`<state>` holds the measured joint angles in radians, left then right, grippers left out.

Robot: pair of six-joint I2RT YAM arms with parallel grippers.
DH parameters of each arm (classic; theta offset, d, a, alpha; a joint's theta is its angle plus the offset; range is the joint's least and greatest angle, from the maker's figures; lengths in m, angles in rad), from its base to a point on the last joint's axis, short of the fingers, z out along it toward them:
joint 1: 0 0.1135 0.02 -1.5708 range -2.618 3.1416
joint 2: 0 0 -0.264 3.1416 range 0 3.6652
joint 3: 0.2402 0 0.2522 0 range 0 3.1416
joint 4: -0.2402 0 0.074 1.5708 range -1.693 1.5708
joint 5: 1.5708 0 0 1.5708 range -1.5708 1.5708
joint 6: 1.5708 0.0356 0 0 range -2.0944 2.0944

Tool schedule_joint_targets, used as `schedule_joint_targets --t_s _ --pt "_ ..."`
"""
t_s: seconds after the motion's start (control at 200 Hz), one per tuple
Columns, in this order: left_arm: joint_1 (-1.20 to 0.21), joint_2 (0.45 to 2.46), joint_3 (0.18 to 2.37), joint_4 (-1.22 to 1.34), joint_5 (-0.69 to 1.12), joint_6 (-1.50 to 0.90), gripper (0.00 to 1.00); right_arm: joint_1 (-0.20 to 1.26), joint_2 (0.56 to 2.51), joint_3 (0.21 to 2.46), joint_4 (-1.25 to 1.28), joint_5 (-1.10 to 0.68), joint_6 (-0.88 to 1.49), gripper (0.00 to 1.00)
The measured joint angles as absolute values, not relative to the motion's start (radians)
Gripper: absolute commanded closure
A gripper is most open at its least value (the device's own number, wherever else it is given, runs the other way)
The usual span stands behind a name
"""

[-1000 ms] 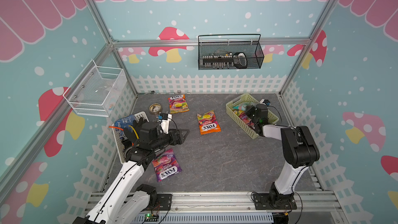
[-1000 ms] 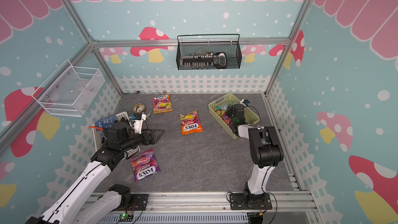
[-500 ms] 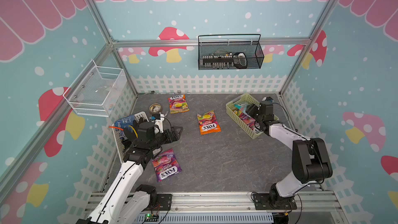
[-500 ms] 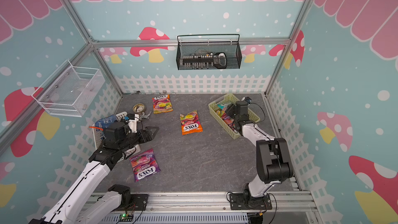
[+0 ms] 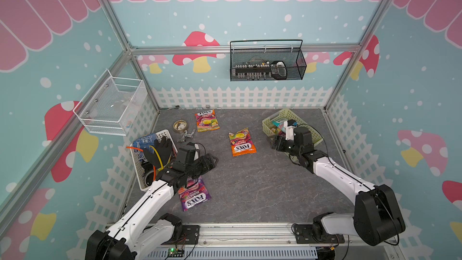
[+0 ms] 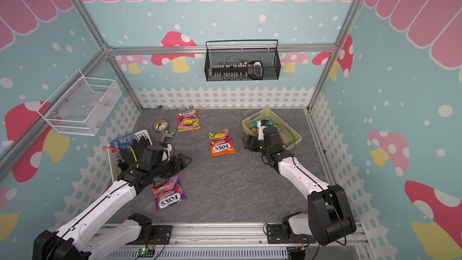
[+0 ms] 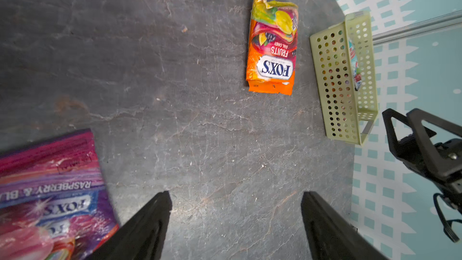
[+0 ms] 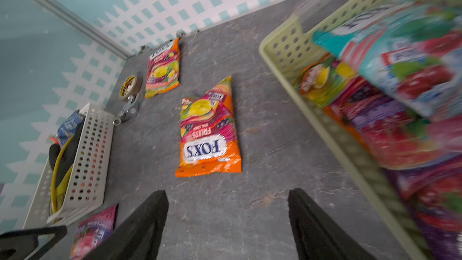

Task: Put the candies in the basket
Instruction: Place the candy in the basket, then pick up the candy at the center of the board.

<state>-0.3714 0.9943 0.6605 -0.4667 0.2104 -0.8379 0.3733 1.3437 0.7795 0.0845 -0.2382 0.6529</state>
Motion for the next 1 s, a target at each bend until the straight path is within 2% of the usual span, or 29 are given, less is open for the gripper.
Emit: schedule_joint_targets --t_s 0.075,0.25,0.395,0.595,0.765,1.001 --pt "-0.421 1.009 0.656 -0.487 0.149 -0.905 0.01 0.463 1.356 0.726 0.125 -0.27 0.672 0.25" --pt "-0.443 1.014 0.597 -0.537 0.027 -1.034 0.01 0.653 1.475 0.706 0.242 -0.339 0.73 0.38" --pt "-0.385 1.011 0.572 -0.576 -0.012 -1.096 0.01 0.785 1.598 0.714 0.358 -0.386 0.844 0.5" --pt "-0.278 0.975 0.532 -0.61 -0.01 -1.135 0.01 0.959 1.797 0.815 0.442 -0.431 0.986 0.53" --pt "-0.27 0.947 0.516 -0.624 -0.011 -1.159 0.01 1.003 1.882 0.917 0.435 -0.477 1.0 0.54" --pt "-0.265 0.946 0.501 -0.625 -0.01 -1.175 0.01 1.038 1.988 1.033 0.413 -0.524 0.978 0.61"
